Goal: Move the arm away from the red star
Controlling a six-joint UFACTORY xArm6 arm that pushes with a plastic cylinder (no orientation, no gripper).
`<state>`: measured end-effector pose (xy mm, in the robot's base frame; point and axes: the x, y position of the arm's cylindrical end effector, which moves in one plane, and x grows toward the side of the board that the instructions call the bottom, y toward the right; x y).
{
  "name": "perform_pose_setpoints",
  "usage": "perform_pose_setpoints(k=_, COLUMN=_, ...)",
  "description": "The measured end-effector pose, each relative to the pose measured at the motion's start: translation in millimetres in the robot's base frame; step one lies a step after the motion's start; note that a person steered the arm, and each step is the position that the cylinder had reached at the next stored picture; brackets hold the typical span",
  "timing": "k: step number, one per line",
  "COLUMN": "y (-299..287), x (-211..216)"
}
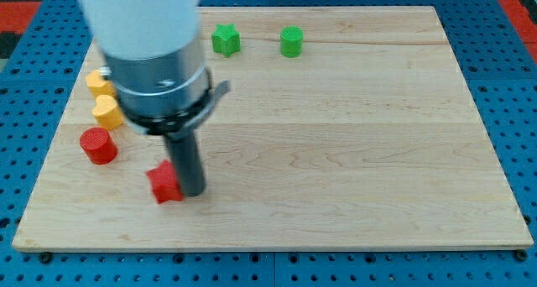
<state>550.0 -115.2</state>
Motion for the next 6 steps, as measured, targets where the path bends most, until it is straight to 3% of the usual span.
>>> perform_pose_setpoints(k=2, y=-105.1, x=7.9)
perform_pose_setpoints(k=3, y=-73.5, x=8.9)
perform_pose_setpoints(k=6, y=-5.8, x=-58.2)
